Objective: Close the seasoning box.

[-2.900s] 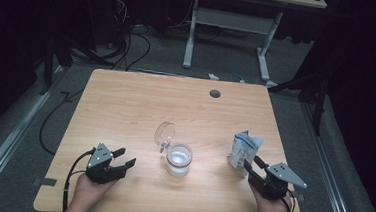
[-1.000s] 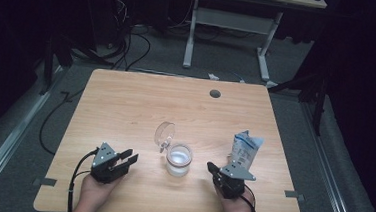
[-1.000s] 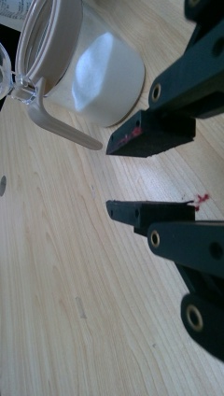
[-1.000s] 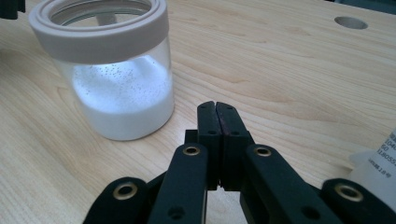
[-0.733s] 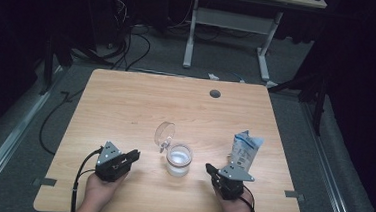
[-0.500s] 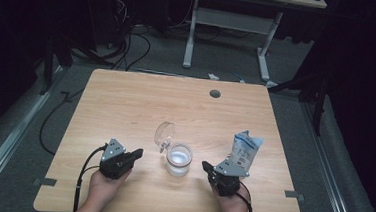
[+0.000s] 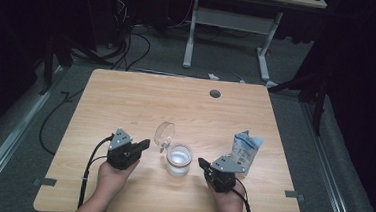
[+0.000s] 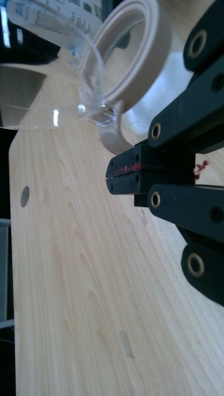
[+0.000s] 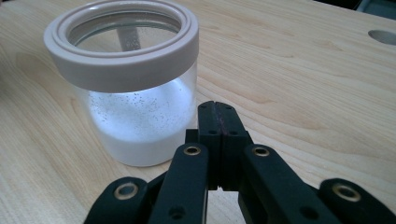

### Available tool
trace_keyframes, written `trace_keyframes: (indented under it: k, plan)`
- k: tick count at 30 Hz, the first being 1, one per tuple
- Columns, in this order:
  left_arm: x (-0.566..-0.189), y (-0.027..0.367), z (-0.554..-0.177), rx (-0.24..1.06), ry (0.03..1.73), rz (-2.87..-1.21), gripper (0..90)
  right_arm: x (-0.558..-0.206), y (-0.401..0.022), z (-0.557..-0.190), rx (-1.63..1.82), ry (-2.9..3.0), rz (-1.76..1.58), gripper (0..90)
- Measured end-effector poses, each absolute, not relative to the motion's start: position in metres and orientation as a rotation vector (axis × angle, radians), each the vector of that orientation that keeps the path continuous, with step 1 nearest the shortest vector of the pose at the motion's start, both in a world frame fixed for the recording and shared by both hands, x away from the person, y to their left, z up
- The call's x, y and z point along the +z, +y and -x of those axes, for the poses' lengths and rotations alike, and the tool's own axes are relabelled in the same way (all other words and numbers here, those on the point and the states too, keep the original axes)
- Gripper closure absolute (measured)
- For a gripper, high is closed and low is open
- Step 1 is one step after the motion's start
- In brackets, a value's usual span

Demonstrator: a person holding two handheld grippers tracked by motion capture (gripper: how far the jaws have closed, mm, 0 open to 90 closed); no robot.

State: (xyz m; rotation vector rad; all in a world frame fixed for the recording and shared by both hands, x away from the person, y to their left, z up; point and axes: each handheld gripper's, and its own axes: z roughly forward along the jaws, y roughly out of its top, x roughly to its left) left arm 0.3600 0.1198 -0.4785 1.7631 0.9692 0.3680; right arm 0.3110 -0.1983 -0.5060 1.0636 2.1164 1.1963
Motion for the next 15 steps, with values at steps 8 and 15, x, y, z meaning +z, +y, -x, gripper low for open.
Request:
trace_keyframes:
  k: [8,15]
  plan:
    - [-0.471,0.111,-0.366,0.362,0.953,-1.737,89.9,-0.512,-0.193,-0.309,1.196,2.146,-1.05,90.0]
    - [-0.465,0.108,-0.362,0.363,0.932,-1.715,89.9,-0.512,-0.185,-0.308,1.188,2.153,-1.028,90.0]
